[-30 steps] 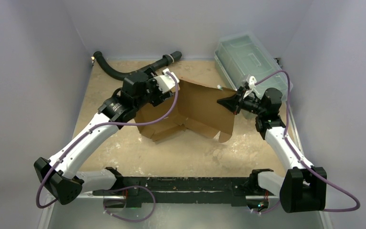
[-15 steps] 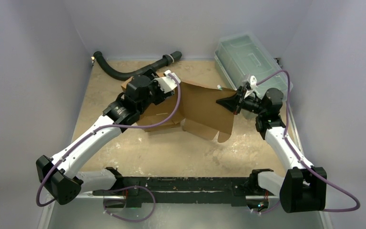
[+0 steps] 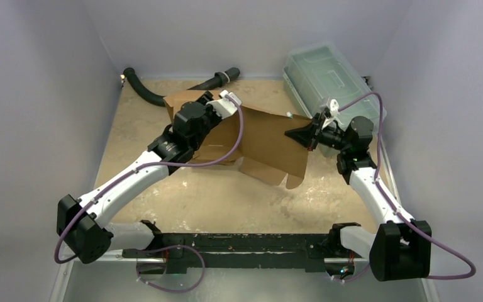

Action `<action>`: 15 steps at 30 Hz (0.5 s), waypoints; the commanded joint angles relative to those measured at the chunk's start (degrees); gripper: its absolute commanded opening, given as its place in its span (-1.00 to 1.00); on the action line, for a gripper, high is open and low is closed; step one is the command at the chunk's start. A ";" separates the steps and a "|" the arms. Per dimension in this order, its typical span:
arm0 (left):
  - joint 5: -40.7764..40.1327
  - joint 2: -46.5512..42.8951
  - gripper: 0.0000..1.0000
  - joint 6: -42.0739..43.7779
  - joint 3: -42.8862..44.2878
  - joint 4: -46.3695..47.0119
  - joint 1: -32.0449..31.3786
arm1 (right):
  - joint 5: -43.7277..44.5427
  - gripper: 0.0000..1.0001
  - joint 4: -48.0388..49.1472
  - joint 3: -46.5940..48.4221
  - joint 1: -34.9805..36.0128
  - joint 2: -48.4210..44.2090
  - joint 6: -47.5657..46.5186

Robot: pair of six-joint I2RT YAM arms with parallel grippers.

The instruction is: Fold the paper box

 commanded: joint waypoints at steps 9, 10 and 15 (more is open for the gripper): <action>-0.32 -4.37 -0.16 -14.04 -5.80 11.78 -0.59 | 8.61 -1.00 -4.79 3.52 0.24 -1.89 -4.82; -0.89 -5.46 -0.16 -16.39 -5.90 11.76 -0.61 | 9.11 -1.00 -5.50 3.74 0.23 -1.89 -5.53; 0.70 -11.50 -0.09 -29.50 -4.96 6.21 -0.60 | 9.49 -1.00 -6.97 4.00 0.27 -1.79 -7.79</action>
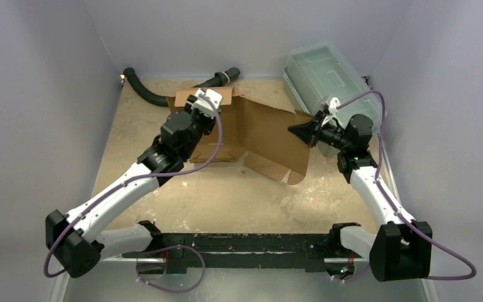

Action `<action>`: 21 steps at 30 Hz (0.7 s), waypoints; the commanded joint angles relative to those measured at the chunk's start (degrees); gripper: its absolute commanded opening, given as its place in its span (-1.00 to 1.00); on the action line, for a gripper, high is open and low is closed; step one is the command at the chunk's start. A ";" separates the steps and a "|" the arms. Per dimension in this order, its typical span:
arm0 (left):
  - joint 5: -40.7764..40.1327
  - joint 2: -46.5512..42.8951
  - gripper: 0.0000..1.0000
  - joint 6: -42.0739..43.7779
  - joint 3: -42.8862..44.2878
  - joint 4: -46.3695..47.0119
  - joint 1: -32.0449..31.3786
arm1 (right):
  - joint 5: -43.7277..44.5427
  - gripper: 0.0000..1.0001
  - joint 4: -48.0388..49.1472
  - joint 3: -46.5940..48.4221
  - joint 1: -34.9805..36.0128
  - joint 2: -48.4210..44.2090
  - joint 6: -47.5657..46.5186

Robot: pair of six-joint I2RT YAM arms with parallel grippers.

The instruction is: Fold the paper box

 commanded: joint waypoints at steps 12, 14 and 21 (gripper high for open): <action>12.83 -29.51 -0.09 -44.98 -27.44 -10.85 -0.17 | 0.08 -1.00 -2.23 2.95 0.15 -1.59 -5.24; 6.47 -33.32 -0.06 -47.60 -29.56 -11.39 -0.22 | 0.02 -1.00 -2.90 3.16 0.22 -1.60 -5.94; -9.52 -32.87 0.49 -39.56 -22.18 -12.32 -0.03 | 0.15 -1.00 -5.21 4.00 -0.44 -2.35 -8.96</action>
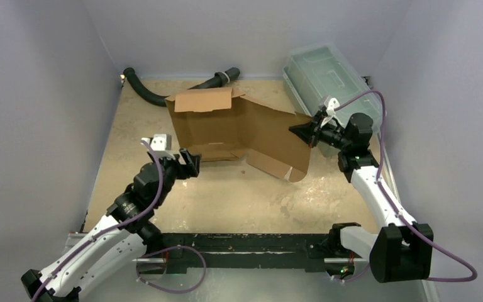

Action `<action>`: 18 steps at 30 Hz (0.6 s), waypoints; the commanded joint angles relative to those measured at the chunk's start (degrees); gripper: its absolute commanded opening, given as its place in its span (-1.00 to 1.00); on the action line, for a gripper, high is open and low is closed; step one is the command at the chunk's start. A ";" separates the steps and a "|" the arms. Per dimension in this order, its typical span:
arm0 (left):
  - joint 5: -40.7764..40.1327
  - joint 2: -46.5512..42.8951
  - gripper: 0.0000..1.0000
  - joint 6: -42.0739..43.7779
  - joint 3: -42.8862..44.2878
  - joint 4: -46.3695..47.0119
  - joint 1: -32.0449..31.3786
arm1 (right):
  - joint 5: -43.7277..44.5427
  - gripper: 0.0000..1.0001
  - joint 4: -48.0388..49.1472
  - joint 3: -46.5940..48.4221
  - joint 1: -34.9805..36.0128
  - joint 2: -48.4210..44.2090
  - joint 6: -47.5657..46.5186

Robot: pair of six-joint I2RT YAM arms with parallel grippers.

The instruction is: Fold the paper box

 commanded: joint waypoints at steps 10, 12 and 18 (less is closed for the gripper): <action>18.04 7.22 0.92 3.91 2.64 18.21 26.90 | -0.88 -1.00 -1.02 3.09 -0.53 -1.78 -2.24; 29.89 10.49 0.91 -1.17 -0.70 24.64 36.20 | -0.92 -1.00 -0.98 3.12 -0.52 -1.47 -1.97; 52.03 19.52 0.83 -13.75 -8.97 49.41 49.79 | -1.12 -1.00 -1.02 3.23 -0.51 -1.21 -1.70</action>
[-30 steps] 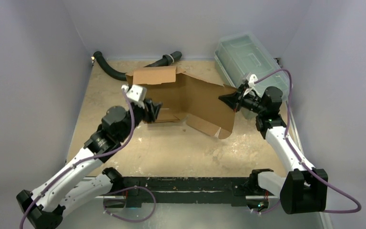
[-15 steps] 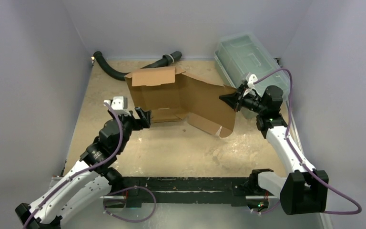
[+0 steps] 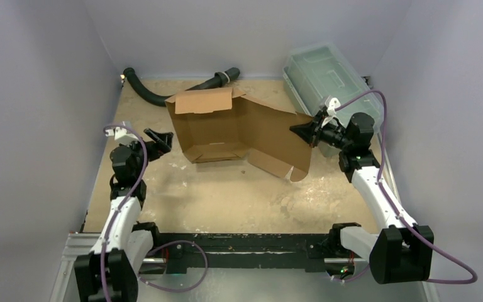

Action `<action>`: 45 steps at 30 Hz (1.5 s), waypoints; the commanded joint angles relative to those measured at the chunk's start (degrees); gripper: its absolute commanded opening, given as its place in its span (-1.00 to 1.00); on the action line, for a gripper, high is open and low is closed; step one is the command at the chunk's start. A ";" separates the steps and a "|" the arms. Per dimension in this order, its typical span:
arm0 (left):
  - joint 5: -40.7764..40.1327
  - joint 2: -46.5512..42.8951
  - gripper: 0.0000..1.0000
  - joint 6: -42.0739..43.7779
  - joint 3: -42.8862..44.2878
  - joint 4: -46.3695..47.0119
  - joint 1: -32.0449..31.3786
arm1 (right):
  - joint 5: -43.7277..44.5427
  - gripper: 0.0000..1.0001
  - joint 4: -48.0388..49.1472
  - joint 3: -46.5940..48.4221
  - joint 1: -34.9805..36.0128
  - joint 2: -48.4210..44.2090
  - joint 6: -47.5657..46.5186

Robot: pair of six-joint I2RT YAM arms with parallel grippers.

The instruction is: Fold the paper box

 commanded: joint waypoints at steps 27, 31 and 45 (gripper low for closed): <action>15.15 26.49 -0.15 -3.73 4.12 32.43 0.93 | -2.55 -1.00 1.02 2.96 -0.30 0.43 0.48; 13.41 26.04 -0.10 0.69 4.50 32.28 -0.56 | -2.63 -1.00 1.10 2.85 -0.22 0.51 0.55; 5.27 27.38 -1.00 8.95 7.11 26.62 -7.02 | -3.92 -1.00 1.35 2.90 -0.28 0.39 0.58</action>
